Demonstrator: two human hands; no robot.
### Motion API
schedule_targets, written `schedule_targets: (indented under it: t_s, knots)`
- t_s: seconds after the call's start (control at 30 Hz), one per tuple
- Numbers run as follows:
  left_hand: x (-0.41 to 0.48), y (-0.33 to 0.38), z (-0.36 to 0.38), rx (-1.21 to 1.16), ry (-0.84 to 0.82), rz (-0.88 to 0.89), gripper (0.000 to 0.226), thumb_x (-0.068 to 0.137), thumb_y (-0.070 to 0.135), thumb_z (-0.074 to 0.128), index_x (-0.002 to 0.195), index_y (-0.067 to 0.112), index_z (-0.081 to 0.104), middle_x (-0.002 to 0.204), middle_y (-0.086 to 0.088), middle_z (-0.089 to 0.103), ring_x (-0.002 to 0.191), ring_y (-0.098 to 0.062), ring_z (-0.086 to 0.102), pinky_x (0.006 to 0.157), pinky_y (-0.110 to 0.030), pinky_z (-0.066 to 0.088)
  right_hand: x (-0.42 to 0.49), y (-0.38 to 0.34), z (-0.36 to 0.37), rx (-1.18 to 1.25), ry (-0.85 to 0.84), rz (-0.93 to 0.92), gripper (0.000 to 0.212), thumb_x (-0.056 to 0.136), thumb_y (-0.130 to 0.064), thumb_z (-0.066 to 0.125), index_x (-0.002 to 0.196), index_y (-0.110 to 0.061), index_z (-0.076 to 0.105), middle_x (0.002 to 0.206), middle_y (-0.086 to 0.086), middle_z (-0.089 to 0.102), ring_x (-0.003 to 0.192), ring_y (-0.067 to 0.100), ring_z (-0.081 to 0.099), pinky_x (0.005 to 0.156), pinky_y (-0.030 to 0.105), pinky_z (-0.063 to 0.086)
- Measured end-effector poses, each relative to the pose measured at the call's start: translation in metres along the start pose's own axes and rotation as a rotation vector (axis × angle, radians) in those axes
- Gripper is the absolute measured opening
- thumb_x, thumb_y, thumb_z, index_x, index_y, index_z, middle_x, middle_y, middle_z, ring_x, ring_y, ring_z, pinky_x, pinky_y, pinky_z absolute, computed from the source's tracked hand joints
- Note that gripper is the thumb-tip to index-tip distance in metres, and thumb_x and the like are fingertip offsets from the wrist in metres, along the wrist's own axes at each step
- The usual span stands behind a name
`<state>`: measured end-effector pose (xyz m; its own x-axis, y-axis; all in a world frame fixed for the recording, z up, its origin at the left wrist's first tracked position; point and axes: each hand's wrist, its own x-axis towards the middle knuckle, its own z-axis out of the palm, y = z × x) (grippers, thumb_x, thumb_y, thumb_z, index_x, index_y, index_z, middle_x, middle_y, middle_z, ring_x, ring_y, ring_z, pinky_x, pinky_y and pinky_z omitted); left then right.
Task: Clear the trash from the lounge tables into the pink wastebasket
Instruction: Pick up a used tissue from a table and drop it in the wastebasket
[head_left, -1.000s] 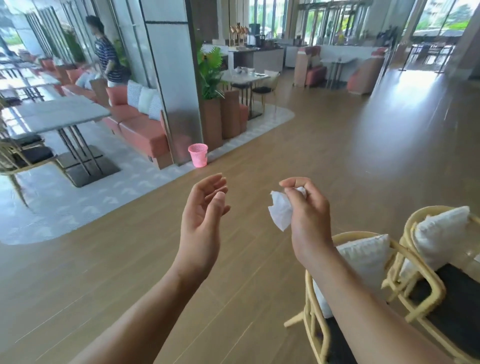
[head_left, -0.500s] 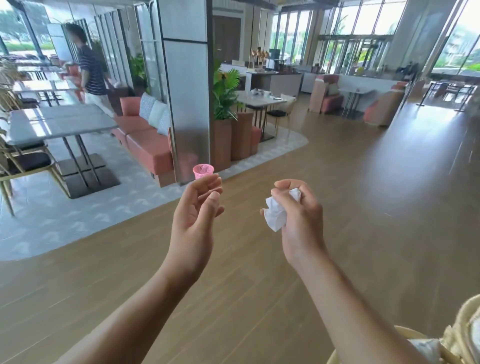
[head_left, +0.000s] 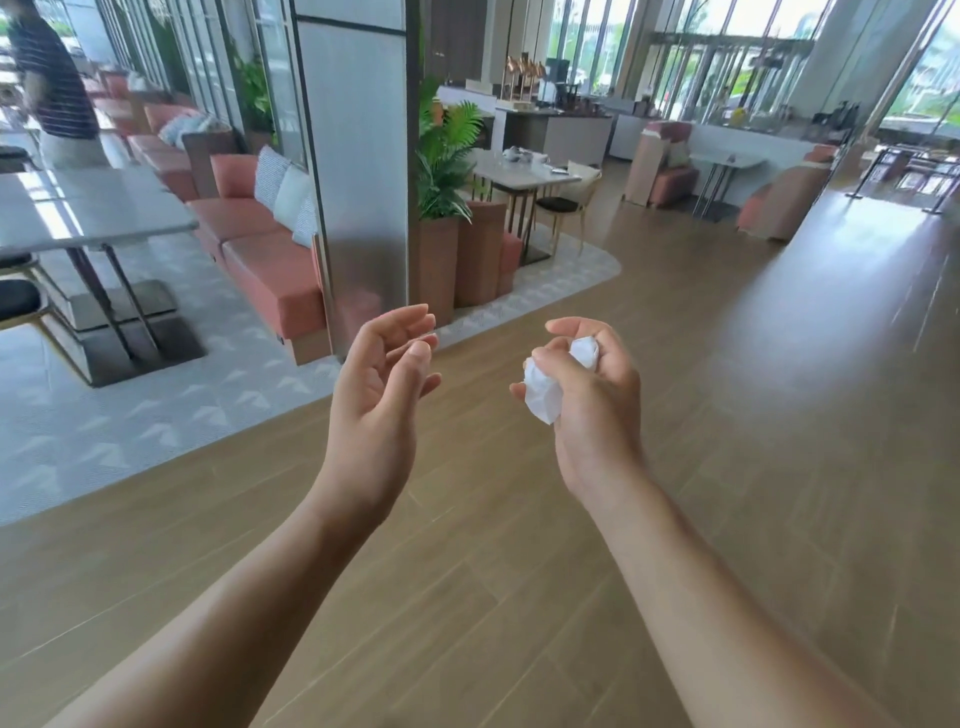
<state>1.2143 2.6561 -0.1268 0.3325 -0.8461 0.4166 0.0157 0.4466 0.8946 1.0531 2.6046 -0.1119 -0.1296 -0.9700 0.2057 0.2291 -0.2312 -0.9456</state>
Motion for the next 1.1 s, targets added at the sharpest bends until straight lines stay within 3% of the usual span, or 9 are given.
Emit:
schedule_targets:
  t_s: [0.27, 0.47, 0.6, 0.8, 1.1]
  knots:
    - [0.154, -0.077, -0.055, -0.013, 0.054, 0.023, 0.03, 0.098, 0.03, 0.052, 0.125, 0.029, 0.063, 0.131, 0.004, 0.069, 0.122, -0.012, 0.067, 0.103, -0.047, 0.058, 0.13, 0.073, 0.115, 0.02, -0.057, -0.001, 0.027, 0.091, 0.009, 0.057, 0.101, -0.014, 0.066, 0.082, 0.001, 0.072, 0.077, 0.019, 0.074, 0.058, 0.033, 0.059]
    - [0.285, -0.119, -0.117, 0.0, 0.074, 0.045, 0.04, 0.09, 0.045, 0.056, 0.126, 0.029, 0.064, 0.131, 0.003, 0.07, 0.124, -0.015, 0.066, 0.097, -0.037, 0.057, 0.234, 0.119, 0.228, -0.022, -0.078, 0.0, 0.023, 0.099, -0.002, 0.056, 0.097, -0.022, 0.066, 0.076, -0.005, 0.071, 0.069, 0.016, 0.063, 0.051, 0.031, 0.049]
    - [0.354, -0.151, -0.152, 0.029, 0.111, 0.027, 0.041, 0.096, 0.038, 0.054, 0.133, 0.021, 0.062, 0.132, 0.0, 0.069, 0.125, -0.016, 0.066, 0.098, -0.038, 0.057, 0.288, 0.151, 0.285, -0.02, -0.092, 0.041, 0.018, 0.102, -0.007, 0.058, 0.094, -0.022, 0.067, 0.066, -0.009, 0.064, 0.058, 0.008, 0.056, 0.045, 0.026, 0.043]
    - [0.447, -0.198, -0.178, 0.039, 0.134, 0.018, 0.032, 0.101, 0.027, 0.051, 0.13, 0.023, 0.062, 0.131, 0.0, 0.069, 0.122, -0.011, 0.066, 0.09, -0.031, 0.057, 0.375, 0.196, 0.343, -0.007, -0.109, 0.102, 0.025, 0.097, -0.01, 0.064, 0.082, -0.03, 0.07, 0.06, -0.01, 0.055, 0.052, 0.007, 0.051, 0.042, 0.018, 0.037]
    - [0.606, -0.296, -0.174, 0.067, 0.196, 0.014, 0.029, 0.1, 0.026, 0.052, 0.127, 0.027, 0.063, 0.126, 0.006, 0.071, 0.124, -0.014, 0.067, 0.095, -0.035, 0.058, 0.552, 0.276, 0.403, 0.013, -0.16, 0.134, 0.022, 0.092, -0.01, 0.068, 0.078, -0.027, 0.07, 0.059, -0.009, 0.052, 0.051, 0.009, 0.046, 0.043, 0.019, 0.035]
